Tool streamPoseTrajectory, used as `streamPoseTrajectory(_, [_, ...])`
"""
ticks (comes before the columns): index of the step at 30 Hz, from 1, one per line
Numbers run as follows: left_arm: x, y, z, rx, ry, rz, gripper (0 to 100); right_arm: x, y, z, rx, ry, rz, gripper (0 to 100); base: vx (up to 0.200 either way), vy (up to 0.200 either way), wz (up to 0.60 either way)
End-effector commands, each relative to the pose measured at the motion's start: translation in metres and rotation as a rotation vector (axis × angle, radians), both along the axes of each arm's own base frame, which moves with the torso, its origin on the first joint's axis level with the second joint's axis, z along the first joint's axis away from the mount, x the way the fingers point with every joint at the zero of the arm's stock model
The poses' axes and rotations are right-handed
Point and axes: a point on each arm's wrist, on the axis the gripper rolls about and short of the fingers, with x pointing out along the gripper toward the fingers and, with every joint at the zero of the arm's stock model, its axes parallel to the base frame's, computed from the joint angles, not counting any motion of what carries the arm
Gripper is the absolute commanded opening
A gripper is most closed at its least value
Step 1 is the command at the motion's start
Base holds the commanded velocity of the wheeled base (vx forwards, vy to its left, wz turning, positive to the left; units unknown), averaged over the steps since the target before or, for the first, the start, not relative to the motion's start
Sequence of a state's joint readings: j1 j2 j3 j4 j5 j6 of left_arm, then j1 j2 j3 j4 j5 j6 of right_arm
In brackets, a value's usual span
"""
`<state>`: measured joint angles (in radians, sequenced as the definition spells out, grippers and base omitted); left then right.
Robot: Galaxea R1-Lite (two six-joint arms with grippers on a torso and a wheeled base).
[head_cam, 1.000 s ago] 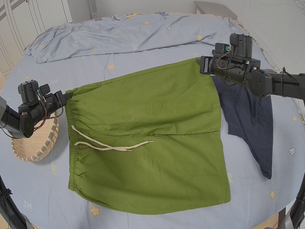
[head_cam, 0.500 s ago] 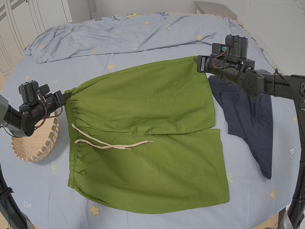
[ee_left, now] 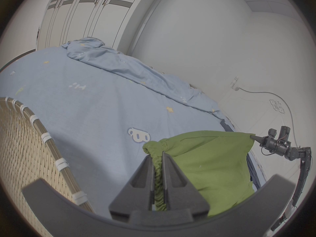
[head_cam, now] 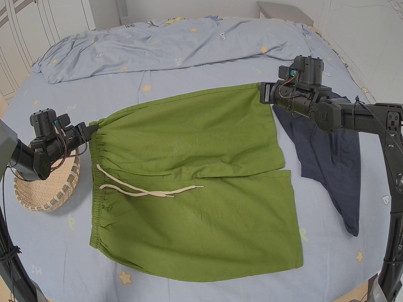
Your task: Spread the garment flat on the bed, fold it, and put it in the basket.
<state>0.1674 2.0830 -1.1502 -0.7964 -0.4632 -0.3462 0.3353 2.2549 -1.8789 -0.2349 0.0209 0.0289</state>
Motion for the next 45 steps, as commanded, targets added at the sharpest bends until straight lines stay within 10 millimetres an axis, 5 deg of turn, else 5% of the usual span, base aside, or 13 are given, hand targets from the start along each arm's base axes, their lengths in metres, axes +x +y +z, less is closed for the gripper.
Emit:
streamPoseTrajectory(1, [0.004, 0.0, -0.006, -0.002, 0.011, -0.002, 0, 0.006, 0.001, -0.013, -0.01, 0.024, -0.005, 0, 0.0, 0.0, 0.0])
streamPoseTrajectory(2, [0.004, 0.0, -0.006, -0.002, 0.011, 0.0, 0, 0.007, 0.001, -0.015, -0.012, 0.028, -0.005, 100, 0.0, 0.0, 0.0])
streamPoseTrajectory(5, [0.006, 0.0, -0.005, 0.0, 0.005, 0.004, 0, 0.007, 0.003, -0.015, -0.008, 0.02, -0.005, 100, 0.0, 0.0, 0.0])
streamPoseTrajectory(6, [0.005, 0.0, -0.004, 0.0, 0.002, 0.004, 100, 0.007, 0.003, -0.015, -0.006, 0.016, -0.003, 100, 0.0, 0.0, 0.0])
streamPoseTrajectory(17, [-0.001, -0.014, 0.015, 0.023, -0.1, 0.027, 100, -0.002, -0.001, 0.002, 0.005, -0.016, -0.006, 100, 0.0, 0.0, 0.0])
streamPoseTrajectory(22, [-0.038, -0.023, 0.059, 0.043, -0.183, 0.041, 100, -0.035, -0.012, 0.026, 0.014, -0.014, -0.003, 100, 0.0, 0.0, 0.0])
streamPoseTrajectory(24, [-0.041, -0.024, 0.061, 0.043, -0.187, 0.038, 100, -0.037, -0.013, 0.027, 0.015, -0.012, -0.003, 100, 0.0, 0.0, 0.0])
streamPoseTrajectory(25, [-0.066, -0.035, 0.077, 0.038, -0.192, 0.015, 100, -0.058, -0.02, 0.033, 0.013, 0.012, -0.006, 100, 0.0, 0.0, 0.0])
streamPoseTrajectory(26, [-0.066, -0.035, 0.077, 0.038, -0.192, 0.015, 100, -0.058, -0.02, 0.033, 0.013, 0.012, -0.006, 100, 0.0, 0.0, 0.0])
streamPoseTrajectory(29, [-0.111, -0.051, 0.085, 0.026, -0.109, -0.03, 100, -0.112, -0.039, 0.023, 0.046, 0.143, -0.019, 100, 0.0, 0.0, 0.0])
streamPoseTrajectory(33, [-0.135, -0.052, 0.072, 0.007, -0.005, -0.037, 100, -0.149, -0.05, -0.001, 0.072, 0.255, -0.028, 100, 0.0, 0.0, 0.0])
streamPoseTrajectory(38, [-0.195, -0.054, 0.007, -0.045, 0.272, -0.09, 100, -0.213, -0.074, -0.055, 0.039, 0.437, -0.047, 100, 0.0, 0.0, 0.0])
streamPoseTrajectory(45, [-0.25, -0.051, -0.052, -0.174, 0.502, -0.225, 100, -0.265, -0.097, -0.069, 0.282, 0.565, 0.117, 100, 0.0, 0.0, 0.0])
